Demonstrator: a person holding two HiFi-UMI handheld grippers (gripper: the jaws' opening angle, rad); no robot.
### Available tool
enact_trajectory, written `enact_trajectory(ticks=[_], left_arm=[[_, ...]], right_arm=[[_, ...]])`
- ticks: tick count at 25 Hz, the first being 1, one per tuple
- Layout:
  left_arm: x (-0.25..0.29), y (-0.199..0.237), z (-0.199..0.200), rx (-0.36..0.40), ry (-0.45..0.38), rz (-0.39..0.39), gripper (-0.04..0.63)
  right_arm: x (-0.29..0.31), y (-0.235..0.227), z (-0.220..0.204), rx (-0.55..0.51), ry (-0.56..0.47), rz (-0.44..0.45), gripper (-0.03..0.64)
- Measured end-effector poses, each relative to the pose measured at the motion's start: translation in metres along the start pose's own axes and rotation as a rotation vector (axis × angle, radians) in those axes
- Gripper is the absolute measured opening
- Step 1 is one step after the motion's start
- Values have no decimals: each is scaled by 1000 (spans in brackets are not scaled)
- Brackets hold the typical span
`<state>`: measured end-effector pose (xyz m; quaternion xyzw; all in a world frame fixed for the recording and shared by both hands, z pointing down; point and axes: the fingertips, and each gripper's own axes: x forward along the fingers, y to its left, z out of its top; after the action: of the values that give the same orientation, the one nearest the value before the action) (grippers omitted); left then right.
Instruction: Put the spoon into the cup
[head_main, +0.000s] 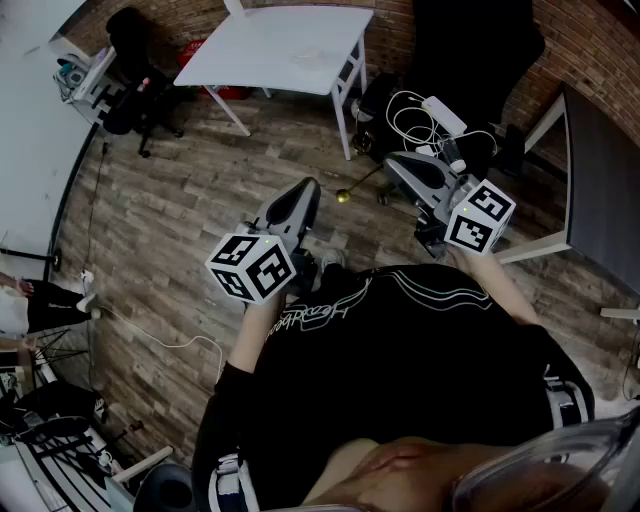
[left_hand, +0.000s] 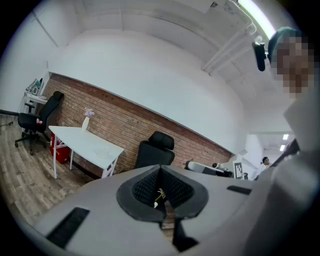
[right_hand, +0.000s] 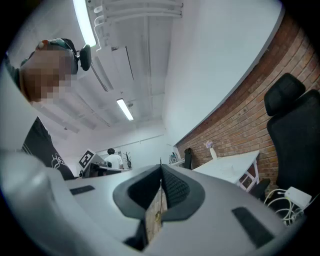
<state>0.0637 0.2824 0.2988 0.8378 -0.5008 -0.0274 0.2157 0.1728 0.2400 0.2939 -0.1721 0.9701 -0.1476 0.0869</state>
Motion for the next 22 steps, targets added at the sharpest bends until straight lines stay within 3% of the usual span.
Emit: enact_trajectory(ticks=[22], left_arm=[[24,49,3,-75,55,-56,5]], right_arm=[[35,-33,-14,50,31,-101,0]])
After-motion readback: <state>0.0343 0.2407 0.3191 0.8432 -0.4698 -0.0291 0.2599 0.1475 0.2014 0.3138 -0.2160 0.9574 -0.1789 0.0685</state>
